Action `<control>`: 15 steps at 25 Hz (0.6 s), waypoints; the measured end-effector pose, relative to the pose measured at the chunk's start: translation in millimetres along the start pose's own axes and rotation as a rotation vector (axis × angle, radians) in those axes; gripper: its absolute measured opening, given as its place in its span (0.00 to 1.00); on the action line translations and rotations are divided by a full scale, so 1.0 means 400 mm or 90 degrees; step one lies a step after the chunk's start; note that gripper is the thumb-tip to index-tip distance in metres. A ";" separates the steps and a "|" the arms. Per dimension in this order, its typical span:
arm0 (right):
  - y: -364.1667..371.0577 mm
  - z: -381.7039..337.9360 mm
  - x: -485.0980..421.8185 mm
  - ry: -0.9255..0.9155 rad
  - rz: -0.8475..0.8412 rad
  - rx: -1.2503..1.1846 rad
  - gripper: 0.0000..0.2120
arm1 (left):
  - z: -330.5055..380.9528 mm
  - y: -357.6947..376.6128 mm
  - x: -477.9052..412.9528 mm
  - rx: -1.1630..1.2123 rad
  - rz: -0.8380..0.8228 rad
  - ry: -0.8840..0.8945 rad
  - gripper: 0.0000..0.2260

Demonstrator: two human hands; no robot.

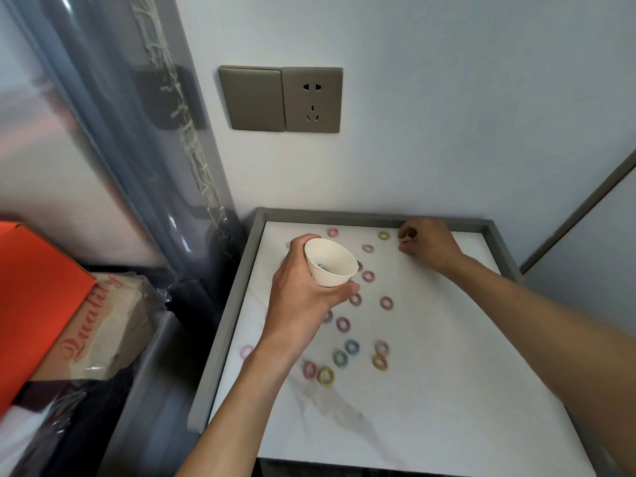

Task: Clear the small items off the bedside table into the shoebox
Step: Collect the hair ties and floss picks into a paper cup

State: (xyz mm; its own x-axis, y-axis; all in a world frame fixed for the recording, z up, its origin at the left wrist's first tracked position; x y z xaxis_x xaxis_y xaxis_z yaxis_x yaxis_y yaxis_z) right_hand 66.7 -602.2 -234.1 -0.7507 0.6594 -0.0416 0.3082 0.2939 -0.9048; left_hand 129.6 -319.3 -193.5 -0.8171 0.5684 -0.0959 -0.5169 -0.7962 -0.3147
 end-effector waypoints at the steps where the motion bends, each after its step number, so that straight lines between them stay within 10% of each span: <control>1: 0.001 -0.003 0.003 0.000 0.005 0.004 0.05 | -0.002 -0.002 -0.001 0.003 0.001 -0.001 0.32; 9: -0.031 -0.087 0.113 0.039 -0.077 -0.162 0.04 | -0.001 0.004 0.005 -0.027 -0.011 0.002 0.33; 12: -0.115 -0.261 0.173 -0.127 -0.106 -0.355 0.04 | 0.003 0.006 0.009 -0.023 -0.014 -0.002 0.33; 15: -0.108 -0.417 0.239 -0.290 -0.239 -0.214 0.06 | 0.010 0.007 0.011 -0.007 -0.011 0.002 0.32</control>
State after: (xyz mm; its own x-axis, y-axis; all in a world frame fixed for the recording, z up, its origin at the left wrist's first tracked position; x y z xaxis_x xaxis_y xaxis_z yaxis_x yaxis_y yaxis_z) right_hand 78.9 -436.6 -128.2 -0.9908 0.1354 0.0090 0.0883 0.6942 -0.7144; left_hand 123.6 -319.8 -190.9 -0.8074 0.5825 -0.0937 -0.5278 -0.7841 -0.3265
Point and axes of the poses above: each hand's wrist, its own x-axis away from the middle knuckle, its own y-axis out of the palm, z = x × y, the point moved 7 cm from there along -x, towards the middle knuckle, and after that the axes turned 1 degree about x, right-handed, at the moved point
